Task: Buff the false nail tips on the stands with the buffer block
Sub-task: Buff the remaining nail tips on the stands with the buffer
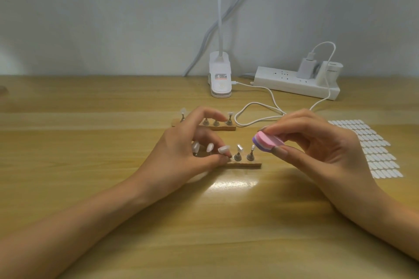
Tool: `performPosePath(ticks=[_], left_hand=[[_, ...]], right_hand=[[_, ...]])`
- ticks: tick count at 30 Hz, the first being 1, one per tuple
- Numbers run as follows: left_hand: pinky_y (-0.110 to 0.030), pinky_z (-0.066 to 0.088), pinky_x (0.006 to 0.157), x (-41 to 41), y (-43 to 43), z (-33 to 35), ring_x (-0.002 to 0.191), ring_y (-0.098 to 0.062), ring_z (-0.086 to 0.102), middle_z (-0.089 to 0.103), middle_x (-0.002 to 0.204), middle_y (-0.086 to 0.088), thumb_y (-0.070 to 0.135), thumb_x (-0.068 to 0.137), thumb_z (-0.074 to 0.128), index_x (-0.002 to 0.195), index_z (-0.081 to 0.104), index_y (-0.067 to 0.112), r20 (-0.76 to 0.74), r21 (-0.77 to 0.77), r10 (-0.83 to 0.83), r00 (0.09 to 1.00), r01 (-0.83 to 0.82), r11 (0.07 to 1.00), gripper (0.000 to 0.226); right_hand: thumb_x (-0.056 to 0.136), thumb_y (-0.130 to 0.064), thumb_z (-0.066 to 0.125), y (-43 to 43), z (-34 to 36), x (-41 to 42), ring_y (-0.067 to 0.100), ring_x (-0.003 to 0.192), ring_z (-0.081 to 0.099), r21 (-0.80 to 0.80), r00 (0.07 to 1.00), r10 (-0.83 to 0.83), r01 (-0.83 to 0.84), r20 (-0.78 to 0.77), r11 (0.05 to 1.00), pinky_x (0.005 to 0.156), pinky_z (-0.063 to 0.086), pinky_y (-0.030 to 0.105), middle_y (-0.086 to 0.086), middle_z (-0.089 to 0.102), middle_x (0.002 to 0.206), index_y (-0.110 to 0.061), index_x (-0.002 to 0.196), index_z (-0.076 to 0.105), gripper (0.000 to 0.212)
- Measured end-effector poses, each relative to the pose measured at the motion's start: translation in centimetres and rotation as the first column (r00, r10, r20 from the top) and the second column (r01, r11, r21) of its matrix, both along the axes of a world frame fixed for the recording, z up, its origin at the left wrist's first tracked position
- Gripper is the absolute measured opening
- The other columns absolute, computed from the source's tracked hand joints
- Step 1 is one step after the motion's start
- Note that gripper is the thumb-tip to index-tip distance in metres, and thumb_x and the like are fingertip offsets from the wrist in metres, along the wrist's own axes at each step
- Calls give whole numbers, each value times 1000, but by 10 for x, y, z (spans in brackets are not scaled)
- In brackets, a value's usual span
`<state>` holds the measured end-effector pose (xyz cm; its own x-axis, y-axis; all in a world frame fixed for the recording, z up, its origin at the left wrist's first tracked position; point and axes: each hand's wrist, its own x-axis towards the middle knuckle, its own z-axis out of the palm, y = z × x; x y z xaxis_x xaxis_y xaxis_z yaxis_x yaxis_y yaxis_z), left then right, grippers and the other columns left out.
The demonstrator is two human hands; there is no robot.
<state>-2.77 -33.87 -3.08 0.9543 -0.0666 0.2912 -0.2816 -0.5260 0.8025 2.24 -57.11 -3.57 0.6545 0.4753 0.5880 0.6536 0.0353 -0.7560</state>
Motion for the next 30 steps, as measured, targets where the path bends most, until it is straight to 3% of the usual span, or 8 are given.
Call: performPosePath(ticks=[6,9,12,16,21,24,26,30], left_hand=[[-6,40,74,-6,4,7,87,1,63,70,84,21,23,78,80,118,50,40,-18,155,14,1000,-11,988,53],[-27,44,88,-7,-8,13,93,2,64,68,93,26,40,75,75,124,45,44,24,249,-5,1000,-1,968,58],[-45,44,99,-8,-18,10,96,5,63,68,90,26,30,78,79,127,47,41,98,271,15,995,-42,962,59],[-38,34,106,-7,-20,4,98,8,59,67,88,25,25,83,77,127,43,45,227,333,56,972,-132,934,60],[-31,26,104,-9,-22,1,100,1,64,68,85,20,14,78,80,131,37,38,440,459,-34,897,-192,868,72],[-26,36,106,-13,-20,4,103,1,66,69,88,15,2,80,79,134,41,27,479,316,-98,872,-67,946,71],[-20,48,95,-21,-22,6,98,-3,70,69,89,11,-2,82,76,135,43,24,449,124,-108,887,58,991,68],[-21,54,78,-33,-24,6,85,-16,72,70,87,9,14,83,74,129,49,31,385,-119,-82,919,138,983,55]], right_hand=[[85,-22,71,-1,0,1,30,100,68,-7,1000,6,-6,-18,1000,89,57,35,4,72,104,-13,109,73,25],[86,-24,72,1,1,1,31,98,68,-3,999,14,-14,-46,1000,88,58,36,6,71,102,-13,108,74,24],[89,-26,75,3,3,0,31,99,70,2,996,20,-20,-86,1000,88,59,38,5,72,103,-14,106,75,21],[83,-23,72,4,4,0,31,100,70,-10,995,5,-6,-102,1000,88,59,42,6,73,104,-15,105,75,23],[87,-26,73,2,3,1,31,102,68,-15,996,-27,26,-88,1000,90,57,44,5,72,106,-18,107,75,21],[90,-25,71,0,4,-1,28,102,66,11,999,-44,44,-9,999,87,58,37,2,70,107,-20,110,72,20],[89,-22,68,0,4,-4,28,99,65,2,993,-47,47,111,999,83,57,38,3,67,107,-18,111,69,21],[90,-21,68,-1,3,-9,29,98,64,-61,961,-29,48,274,997,79,52,46,0,64,107,-20,111,67,21]])
